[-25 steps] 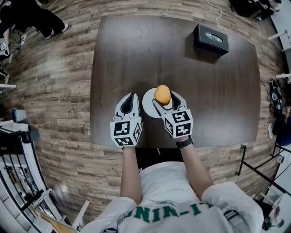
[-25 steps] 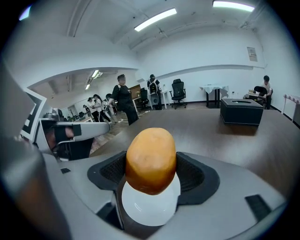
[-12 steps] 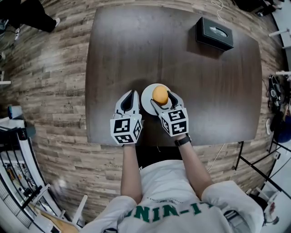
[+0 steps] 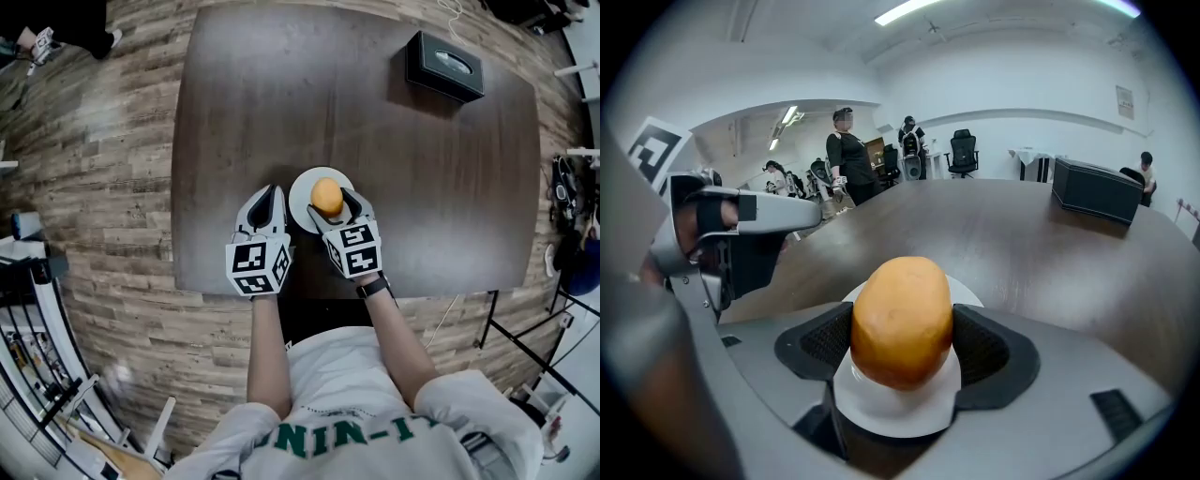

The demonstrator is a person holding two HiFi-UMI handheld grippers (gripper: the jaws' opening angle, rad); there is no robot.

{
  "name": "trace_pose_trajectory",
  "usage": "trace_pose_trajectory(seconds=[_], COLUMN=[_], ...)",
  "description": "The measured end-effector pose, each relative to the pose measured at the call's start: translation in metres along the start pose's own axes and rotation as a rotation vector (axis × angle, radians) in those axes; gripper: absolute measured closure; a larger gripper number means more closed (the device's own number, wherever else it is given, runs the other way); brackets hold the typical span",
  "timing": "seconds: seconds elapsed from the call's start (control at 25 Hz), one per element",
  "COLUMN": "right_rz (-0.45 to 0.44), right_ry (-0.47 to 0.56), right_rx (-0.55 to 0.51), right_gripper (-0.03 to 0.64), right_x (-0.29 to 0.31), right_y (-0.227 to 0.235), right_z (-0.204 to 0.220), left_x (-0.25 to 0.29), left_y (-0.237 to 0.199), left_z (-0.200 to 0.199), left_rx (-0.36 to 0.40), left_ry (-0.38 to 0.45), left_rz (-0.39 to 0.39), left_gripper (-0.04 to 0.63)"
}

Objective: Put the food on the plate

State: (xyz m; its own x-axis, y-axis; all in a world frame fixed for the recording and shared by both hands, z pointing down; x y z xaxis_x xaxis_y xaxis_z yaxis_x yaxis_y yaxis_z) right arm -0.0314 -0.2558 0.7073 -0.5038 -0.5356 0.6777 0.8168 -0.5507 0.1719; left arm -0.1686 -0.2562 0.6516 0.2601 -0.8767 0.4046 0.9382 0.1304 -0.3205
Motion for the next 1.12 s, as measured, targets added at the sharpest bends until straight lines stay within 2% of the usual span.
trace_pose_trajectory(seconds=[0.44,0.48,0.6,0.68,0.84,1.12], right_rz=[-0.020,-0.025,-0.030,-0.035,-0.038,-0.023], right_ry=[-0.001,-0.002,-0.002,0.001,0.007,0.029], right_rx=[-0.010,-0.005,0.035,0.060,0.063,0.050], right_gripper=[0.275,0.266,0.157,0.114,0.092,0.094], right_x=[0.006,0.007,0.008,0.009,0.006,-0.007], right_y=[-0.001,-0.001,-0.002,-0.002,0.000,0.004], right_z=[-0.003,-0.002,0.000,0.000,-0.001,-0.008], left_x=[-0.002,-0.002,-0.004,-0.004,-0.006,-0.017], left_y=[-0.001,-0.001,-0.001,-0.002,0.001,0.005], left_z=[0.001,0.000,0.001,0.002,0.002,-0.008], left_rx=[-0.007,-0.006,-0.007,-0.007,-0.003,0.017], left_ry=[0.002,0.002,-0.001,-0.002,0.000,0.018], left_rz=[-0.014,-0.014,-0.018,-0.020,-0.023,-0.035], left_gripper=[0.582,0.583,0.583,0.583,0.583,0.583])
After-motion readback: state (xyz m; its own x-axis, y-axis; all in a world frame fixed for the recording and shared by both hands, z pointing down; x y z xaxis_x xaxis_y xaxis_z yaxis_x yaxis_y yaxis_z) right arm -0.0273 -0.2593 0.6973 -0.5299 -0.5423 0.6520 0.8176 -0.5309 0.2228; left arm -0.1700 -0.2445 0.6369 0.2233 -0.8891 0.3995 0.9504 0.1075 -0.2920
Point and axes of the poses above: the fingertips, and each gripper's own axes: x forward along the fingers, y to its right, z out of its underside, the point moved 4 cm from there along -x, backward along the fingers, and after that the axes turned 5 degrees about y, right-handed, at the moved point
